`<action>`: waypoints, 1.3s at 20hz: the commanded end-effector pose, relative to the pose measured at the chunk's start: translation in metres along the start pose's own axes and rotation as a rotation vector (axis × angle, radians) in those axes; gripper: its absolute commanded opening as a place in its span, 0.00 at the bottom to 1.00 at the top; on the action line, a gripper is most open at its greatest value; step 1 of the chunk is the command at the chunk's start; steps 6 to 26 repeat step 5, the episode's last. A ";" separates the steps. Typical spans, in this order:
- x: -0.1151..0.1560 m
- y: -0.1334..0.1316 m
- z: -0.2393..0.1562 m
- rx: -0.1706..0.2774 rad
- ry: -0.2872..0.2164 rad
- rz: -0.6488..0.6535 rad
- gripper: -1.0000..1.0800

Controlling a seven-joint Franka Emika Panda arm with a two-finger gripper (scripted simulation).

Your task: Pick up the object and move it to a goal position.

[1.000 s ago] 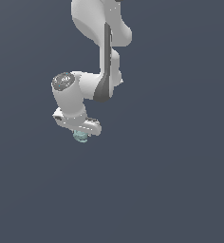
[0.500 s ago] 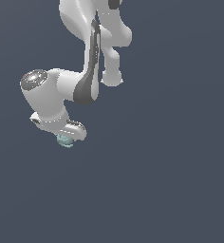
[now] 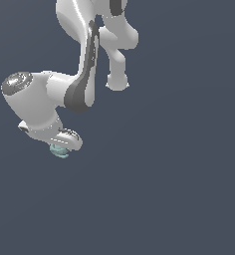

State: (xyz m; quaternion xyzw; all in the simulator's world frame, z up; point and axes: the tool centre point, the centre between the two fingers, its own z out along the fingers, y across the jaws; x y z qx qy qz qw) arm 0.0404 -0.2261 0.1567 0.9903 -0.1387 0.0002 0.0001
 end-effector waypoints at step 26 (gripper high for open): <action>0.005 0.003 -0.002 0.000 0.000 0.000 0.00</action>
